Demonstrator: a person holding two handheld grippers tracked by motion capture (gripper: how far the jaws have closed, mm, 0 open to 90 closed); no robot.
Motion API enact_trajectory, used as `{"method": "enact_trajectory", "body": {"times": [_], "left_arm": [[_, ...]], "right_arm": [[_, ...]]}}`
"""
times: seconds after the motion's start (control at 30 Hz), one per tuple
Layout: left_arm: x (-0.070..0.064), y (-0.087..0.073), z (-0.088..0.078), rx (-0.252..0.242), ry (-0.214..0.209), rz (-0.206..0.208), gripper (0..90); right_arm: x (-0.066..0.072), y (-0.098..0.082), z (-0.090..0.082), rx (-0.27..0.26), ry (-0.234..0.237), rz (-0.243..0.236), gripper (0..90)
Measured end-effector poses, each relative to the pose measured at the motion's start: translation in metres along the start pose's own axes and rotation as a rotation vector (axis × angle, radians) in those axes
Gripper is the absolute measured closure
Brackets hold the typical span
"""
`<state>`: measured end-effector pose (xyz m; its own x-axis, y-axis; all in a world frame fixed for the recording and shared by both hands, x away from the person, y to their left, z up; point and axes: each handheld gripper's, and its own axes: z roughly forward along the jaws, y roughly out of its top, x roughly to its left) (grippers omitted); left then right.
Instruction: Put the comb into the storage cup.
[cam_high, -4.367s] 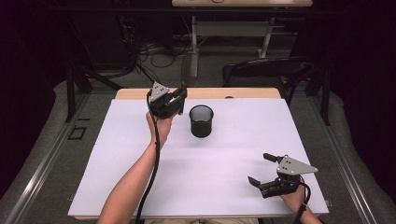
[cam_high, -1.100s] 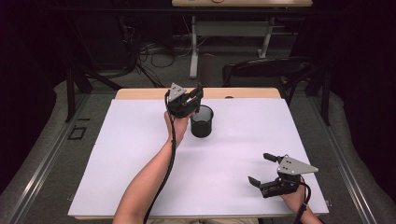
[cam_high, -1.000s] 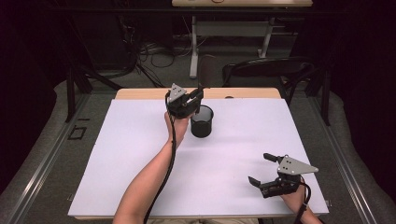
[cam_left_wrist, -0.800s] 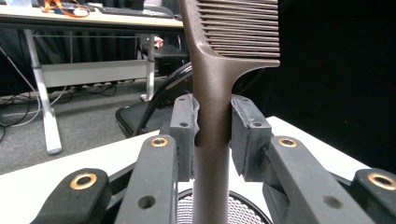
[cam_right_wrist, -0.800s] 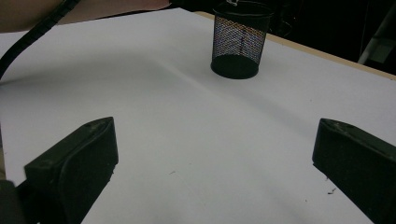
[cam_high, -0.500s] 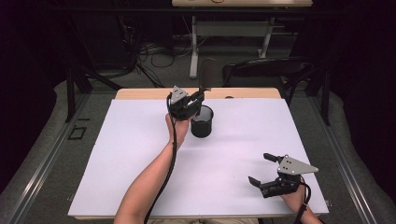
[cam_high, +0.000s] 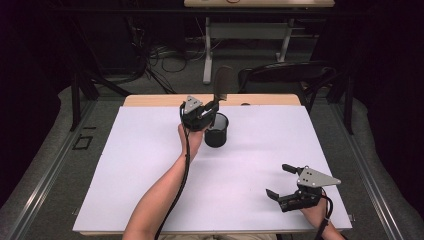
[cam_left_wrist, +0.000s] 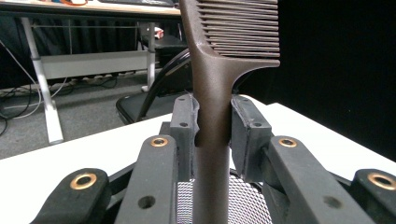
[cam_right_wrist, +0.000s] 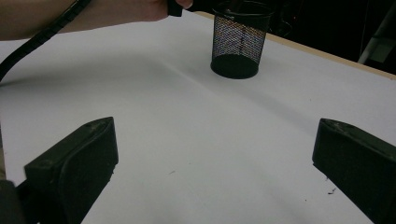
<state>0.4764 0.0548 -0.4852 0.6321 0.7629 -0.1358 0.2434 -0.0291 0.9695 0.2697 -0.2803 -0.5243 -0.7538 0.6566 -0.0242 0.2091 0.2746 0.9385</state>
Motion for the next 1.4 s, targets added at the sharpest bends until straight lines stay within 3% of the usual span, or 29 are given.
{"method": "enact_trajectory", "body": {"times": [1.4], "left_arm": [[-0.001, -0.013, 0.004, 0.042, 0.003, 0.025, 72.5]], "right_arm": [[0.0, 0.0, 0.0, -0.001, 0.002, -0.002, 0.0]]}}
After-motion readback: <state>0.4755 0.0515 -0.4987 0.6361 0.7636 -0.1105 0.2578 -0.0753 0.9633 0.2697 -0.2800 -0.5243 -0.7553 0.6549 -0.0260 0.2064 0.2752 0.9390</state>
